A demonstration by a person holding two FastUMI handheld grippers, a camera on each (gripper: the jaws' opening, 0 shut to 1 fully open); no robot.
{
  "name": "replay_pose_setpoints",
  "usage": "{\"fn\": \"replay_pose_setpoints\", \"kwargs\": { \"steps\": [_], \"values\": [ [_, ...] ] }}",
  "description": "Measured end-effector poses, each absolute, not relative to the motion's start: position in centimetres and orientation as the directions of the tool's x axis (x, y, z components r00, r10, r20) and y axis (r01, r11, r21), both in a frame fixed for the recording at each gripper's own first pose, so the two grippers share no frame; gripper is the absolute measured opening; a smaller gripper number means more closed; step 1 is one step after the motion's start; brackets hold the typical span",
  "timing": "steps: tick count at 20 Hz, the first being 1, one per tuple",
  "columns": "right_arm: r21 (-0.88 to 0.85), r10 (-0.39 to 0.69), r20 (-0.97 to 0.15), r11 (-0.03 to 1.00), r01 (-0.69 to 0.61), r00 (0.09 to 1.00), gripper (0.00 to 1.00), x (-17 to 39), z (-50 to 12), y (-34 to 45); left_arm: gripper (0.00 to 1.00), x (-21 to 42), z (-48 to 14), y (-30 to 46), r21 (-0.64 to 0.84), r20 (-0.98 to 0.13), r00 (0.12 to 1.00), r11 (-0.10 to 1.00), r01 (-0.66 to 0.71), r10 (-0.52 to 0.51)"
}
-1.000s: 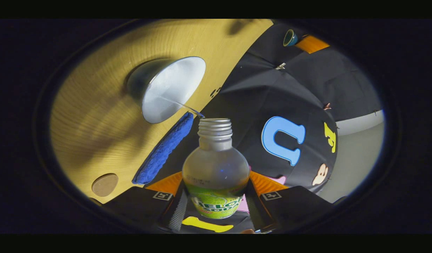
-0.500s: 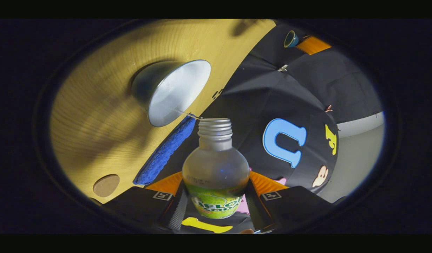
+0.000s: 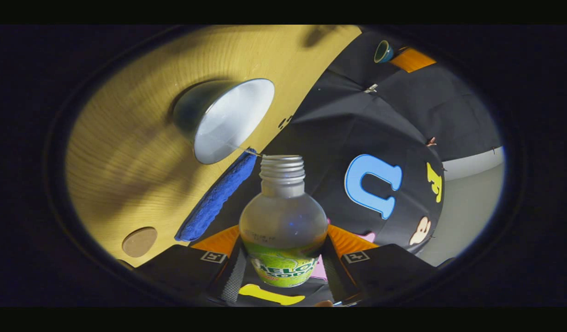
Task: Open the teacup lid with one hand, grasp the water bottle and pour water into the teacup with the other hand; after pouring, place the water bottle on the coaster and then close the teacup lid.
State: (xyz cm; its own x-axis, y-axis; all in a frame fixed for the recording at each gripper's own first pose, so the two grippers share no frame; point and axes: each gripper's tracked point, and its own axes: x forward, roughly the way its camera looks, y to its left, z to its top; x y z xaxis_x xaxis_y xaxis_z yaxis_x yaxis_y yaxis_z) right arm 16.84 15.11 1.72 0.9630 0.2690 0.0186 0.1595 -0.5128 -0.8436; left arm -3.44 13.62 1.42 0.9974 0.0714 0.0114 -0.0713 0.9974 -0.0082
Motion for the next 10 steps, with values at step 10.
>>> {"fn": "replay_pose_setpoints", "kwargs": {
  "steps": [10],
  "values": [
    [-0.871, 0.267, 0.006, -0.472, 0.136, 0.964, 0.76, 16.19, 1.31, 15.29, 0.29, -4.32, 1.88, 13.65, 0.0, 0.017, 0.996, 0.996, -0.091, 0.091]
  ]
}}
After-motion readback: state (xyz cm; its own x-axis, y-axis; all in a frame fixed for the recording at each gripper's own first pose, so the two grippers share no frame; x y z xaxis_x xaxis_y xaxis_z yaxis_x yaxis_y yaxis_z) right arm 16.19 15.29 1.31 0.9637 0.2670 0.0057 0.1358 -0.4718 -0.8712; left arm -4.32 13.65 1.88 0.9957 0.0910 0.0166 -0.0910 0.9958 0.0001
